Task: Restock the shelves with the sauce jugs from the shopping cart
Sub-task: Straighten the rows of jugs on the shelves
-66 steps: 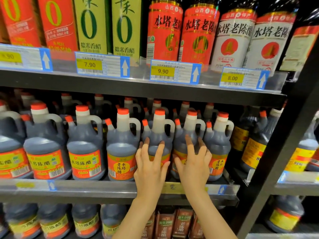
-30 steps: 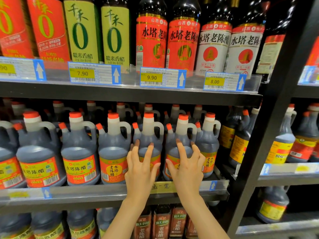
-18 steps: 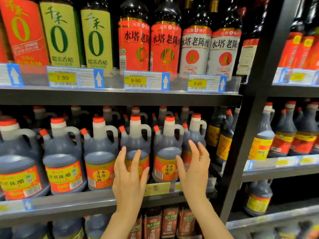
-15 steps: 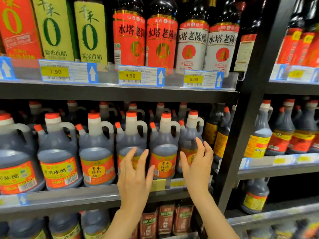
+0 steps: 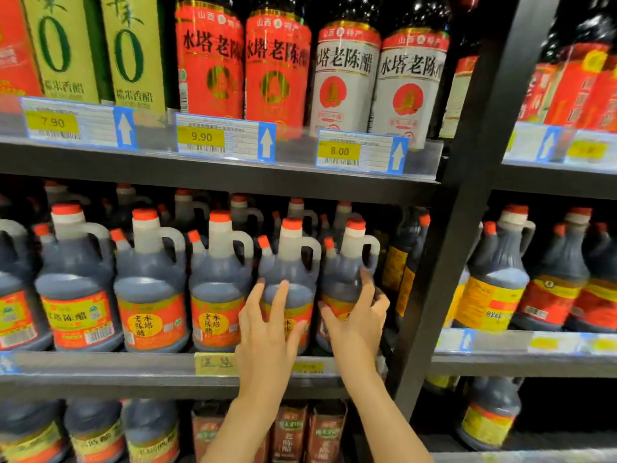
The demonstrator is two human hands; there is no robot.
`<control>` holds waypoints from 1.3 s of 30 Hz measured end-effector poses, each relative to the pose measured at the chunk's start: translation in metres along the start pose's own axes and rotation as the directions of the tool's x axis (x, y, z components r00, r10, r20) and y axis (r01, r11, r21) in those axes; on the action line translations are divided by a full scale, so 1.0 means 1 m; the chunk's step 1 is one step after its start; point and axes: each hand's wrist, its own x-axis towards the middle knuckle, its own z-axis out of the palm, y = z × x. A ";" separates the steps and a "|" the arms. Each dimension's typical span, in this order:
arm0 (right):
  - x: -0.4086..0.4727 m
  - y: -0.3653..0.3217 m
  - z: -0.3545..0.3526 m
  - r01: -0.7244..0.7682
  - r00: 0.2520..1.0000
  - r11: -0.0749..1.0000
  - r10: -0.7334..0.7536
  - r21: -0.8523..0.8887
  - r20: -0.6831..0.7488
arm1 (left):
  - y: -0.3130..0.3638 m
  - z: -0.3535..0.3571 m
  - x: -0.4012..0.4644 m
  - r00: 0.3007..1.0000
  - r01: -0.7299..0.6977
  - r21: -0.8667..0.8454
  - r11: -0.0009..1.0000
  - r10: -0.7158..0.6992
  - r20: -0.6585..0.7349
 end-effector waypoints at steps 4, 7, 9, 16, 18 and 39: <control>-0.013 0.003 -0.006 0.099 0.994 0.995 -0.099 0.002 -0.049 | 0.001 0.002 -0.002 1.000 0.001 -0.030 1.000 -0.002 -0.009; -0.022 0.004 -0.009 0.119 0.991 0.993 -0.120 -0.011 -0.066 | -0.002 0.002 -0.004 1.000 0.006 -0.059 0.998 -0.005 0.012; -0.024 0.003 -0.010 0.116 0.991 0.993 -0.117 -0.006 -0.069 | -0.002 0.002 -0.004 1.000 0.009 -0.065 0.998 -0.008 0.017; -0.027 0.002 -0.011 0.140 0.986 0.990 -0.140 -0.014 -0.087 | -0.001 0.003 -0.003 0.999 0.027 -0.054 0.998 -0.025 0.031; -0.028 0.003 -0.011 0.165 0.982 0.986 -0.168 -0.036 -0.086 | -0.001 0.002 -0.004 0.999 0.025 -0.038 0.999 -0.023 0.033; -0.065 0.009 -0.023 0.534 0.820 0.712 -0.568 -0.456 0.072 | -0.037 -0.042 -0.027 0.984 -0.179 0.290 0.940 0.170 0.055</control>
